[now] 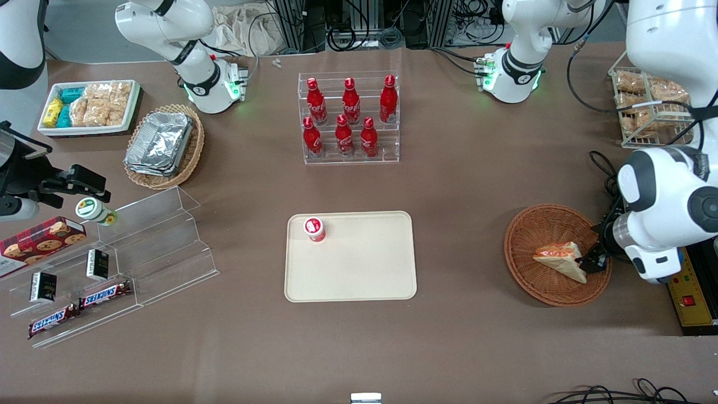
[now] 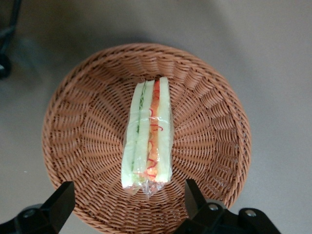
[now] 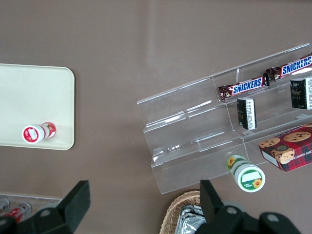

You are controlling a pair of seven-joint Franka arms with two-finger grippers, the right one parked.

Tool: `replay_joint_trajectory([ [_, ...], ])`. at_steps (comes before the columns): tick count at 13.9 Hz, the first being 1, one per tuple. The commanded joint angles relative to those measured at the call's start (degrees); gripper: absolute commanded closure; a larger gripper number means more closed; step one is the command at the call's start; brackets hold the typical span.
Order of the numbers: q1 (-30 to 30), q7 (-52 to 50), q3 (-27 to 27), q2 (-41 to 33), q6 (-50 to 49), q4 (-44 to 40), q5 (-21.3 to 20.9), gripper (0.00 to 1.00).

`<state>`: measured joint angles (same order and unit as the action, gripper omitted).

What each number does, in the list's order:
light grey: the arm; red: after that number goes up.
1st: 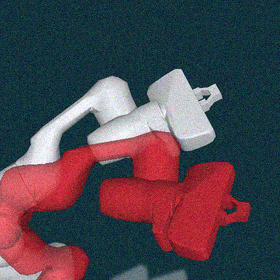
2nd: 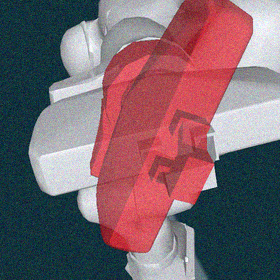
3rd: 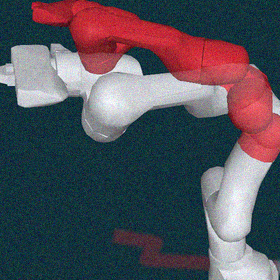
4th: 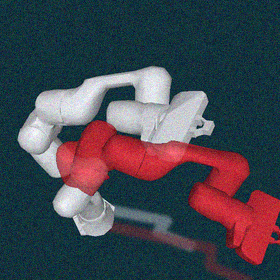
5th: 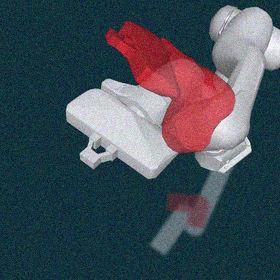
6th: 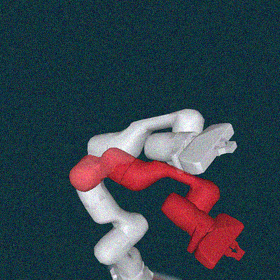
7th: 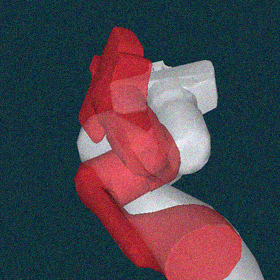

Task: Place sandwich from basket to tray
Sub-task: 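Close the left gripper on the wrapped sandwich's edge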

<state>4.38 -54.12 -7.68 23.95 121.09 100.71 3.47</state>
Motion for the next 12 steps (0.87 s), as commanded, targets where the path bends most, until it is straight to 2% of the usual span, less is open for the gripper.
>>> replay_joint_trajectory([
  [1,0.19,-0.90,-0.14,1.88,2.74,-0.42,2.33,0.00],
  [7,0.19,-0.99,-0.14,6.90,6.79,0.28,2.33,0.01],
  [8,0.19,-1.08,-0.14,7.16,7.05,0.19,2.33,0.27],
  [9,0.10,-0.91,-0.14,6.64,6.27,0.19,2.33,0.83],
  [10,0.01,-0.82,-0.23,6.29,5.22,0.19,2.33,1.00],
  [12,0.01,-0.64,-0.32,5.67,3.20,-0.42,2.24,1.00],
])
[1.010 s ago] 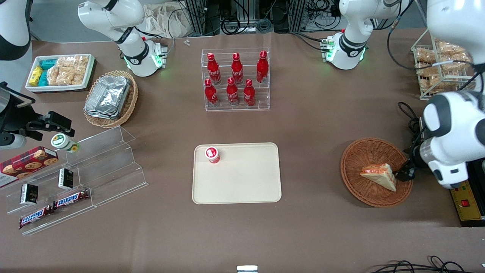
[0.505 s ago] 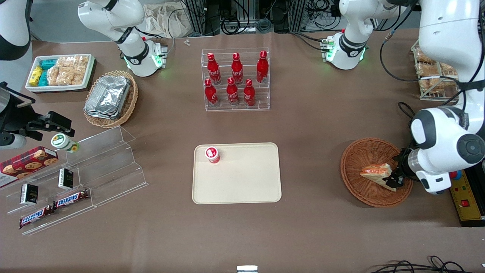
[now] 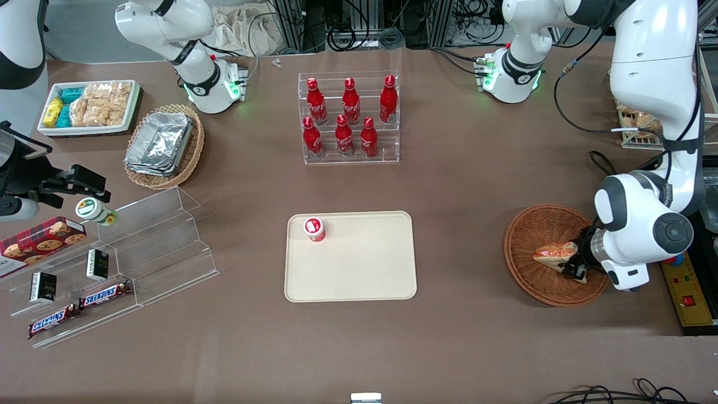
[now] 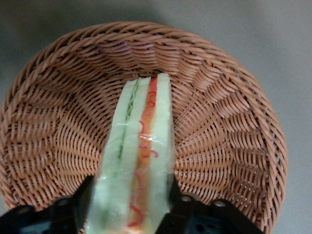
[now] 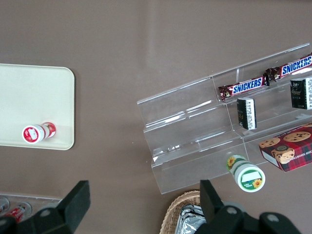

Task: Place sandwich from basket to tray
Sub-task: 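Close the left gripper on the wrapped sandwich's edge, then lift the sandwich up out of the basket with the left gripper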

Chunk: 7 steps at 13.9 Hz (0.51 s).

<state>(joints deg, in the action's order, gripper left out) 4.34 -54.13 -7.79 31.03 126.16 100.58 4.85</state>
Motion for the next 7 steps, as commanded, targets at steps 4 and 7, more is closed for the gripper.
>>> replay_joint_trajectory([
  [4,-1.60,10.12,-0.30,-10.26,-16.15,-2.31,0.25,1.00],
  [7,-2.15,24.12,-0.21,-15.29,-28.13,-6.44,0.42,1.00],
])
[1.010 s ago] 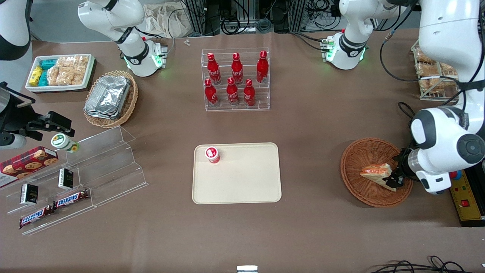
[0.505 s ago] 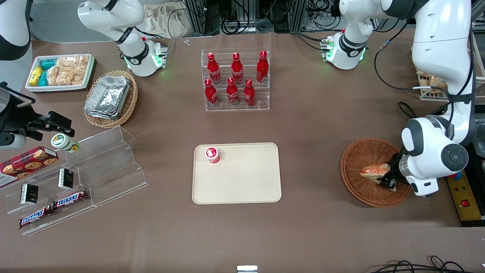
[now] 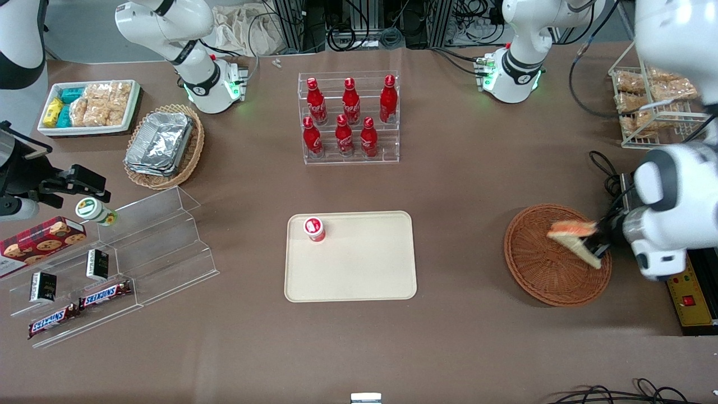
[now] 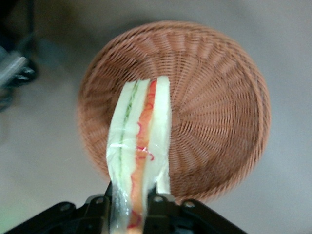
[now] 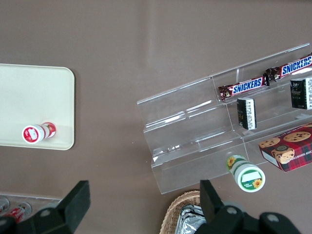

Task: Place sandwich from basket to tray
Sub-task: 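Lift the sandwich up out of the basket with the left gripper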

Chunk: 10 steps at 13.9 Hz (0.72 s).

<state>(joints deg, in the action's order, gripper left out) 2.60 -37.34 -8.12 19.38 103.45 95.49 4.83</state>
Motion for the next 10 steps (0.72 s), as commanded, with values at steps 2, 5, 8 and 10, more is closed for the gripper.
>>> replay_joint_trajectory([
  [2,0.38,14.28,0.64,-5.05,-10.78,-3.55,0.01,1.00],
  [5,4.59,19.06,5.02,-6.64,-11.51,-4.70,-2.54,1.00],
  [8,7.84,18.19,11.43,-5.85,-11.25,-5.14,-2.98,1.00],
  [10,11.61,15.30,13.73,-4.10,-9.24,-5.14,-3.25,1.00],
])
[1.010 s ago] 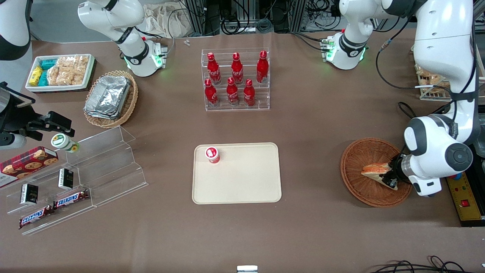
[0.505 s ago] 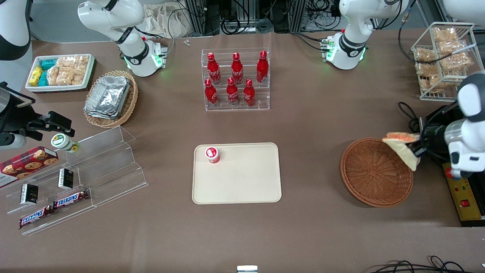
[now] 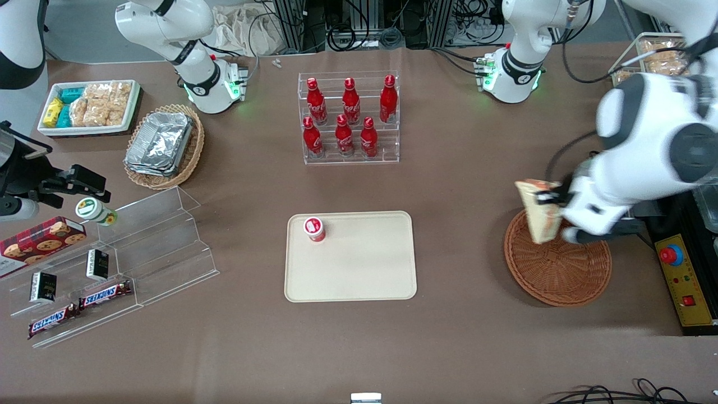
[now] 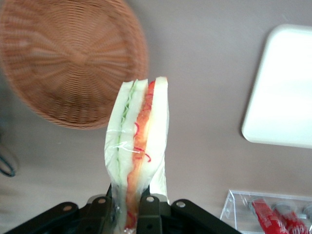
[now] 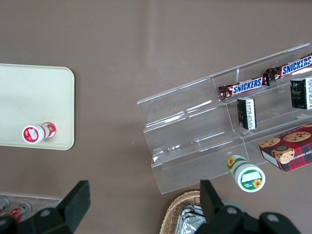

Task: Place sandwich from basket to tray
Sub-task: 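Carry the held sandwich over the cream tray with the left gripper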

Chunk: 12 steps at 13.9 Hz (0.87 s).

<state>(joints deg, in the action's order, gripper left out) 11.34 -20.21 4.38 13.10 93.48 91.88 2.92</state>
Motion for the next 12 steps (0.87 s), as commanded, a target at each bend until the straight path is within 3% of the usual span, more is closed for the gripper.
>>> replay_joint_trajectory([
  [1,4.90,-4.64,1.33,3.07,3.70,-1.53,-1.17,1.00],
  [4,12.90,-8.96,1.24,7.45,11.10,-1.44,-1.78,1.00],
  [12,20.30,-14.86,1.24,27.67,26.11,-11.90,-8.99,0.97],
])
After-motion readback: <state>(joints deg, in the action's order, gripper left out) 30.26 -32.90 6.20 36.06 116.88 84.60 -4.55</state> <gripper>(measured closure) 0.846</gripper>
